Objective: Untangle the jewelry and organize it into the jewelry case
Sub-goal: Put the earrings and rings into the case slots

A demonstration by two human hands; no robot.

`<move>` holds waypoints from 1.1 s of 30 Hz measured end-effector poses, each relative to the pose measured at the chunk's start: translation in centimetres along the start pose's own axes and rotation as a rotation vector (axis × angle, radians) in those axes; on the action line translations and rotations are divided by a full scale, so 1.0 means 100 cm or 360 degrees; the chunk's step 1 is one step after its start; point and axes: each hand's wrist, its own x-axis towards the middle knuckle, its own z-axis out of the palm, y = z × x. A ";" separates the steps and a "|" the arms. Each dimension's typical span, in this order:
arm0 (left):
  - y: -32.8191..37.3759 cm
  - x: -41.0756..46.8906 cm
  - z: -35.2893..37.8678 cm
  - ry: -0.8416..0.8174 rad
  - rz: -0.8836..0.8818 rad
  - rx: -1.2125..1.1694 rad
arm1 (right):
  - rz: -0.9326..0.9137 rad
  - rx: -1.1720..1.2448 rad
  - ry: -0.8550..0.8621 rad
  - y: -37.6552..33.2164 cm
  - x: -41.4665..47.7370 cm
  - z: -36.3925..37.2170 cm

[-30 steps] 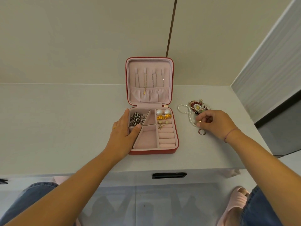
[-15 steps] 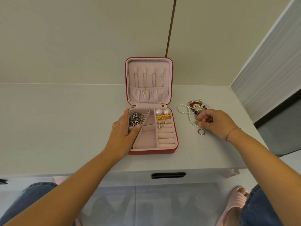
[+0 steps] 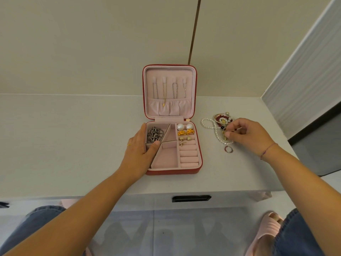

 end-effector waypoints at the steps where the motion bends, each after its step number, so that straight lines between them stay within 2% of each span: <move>1: -0.001 0.000 0.000 0.0003 -0.0003 0.0008 | -0.0009 0.0034 0.0015 -0.002 0.000 0.002; 4: 0.001 0.000 0.000 0.0007 0.0005 0.0014 | -0.0012 0.0152 -0.0010 -0.010 -0.002 0.010; 12: -0.001 0.001 0.000 -0.0027 -0.0049 0.0012 | -0.0099 0.0361 -0.0276 -0.026 -0.010 0.036; 18: 0.004 -0.002 -0.002 -0.0019 -0.0032 -0.0014 | -0.0176 0.0420 -0.0320 -0.040 -0.017 0.048; 24: 0.005 -0.002 -0.001 -0.0015 -0.0063 -0.0007 | -0.0145 0.0276 -0.0548 -0.049 -0.025 0.057; 33: 0.004 -0.002 -0.002 -0.0004 -0.0043 0.0010 | -0.0233 0.0008 -0.0564 -0.054 -0.028 0.059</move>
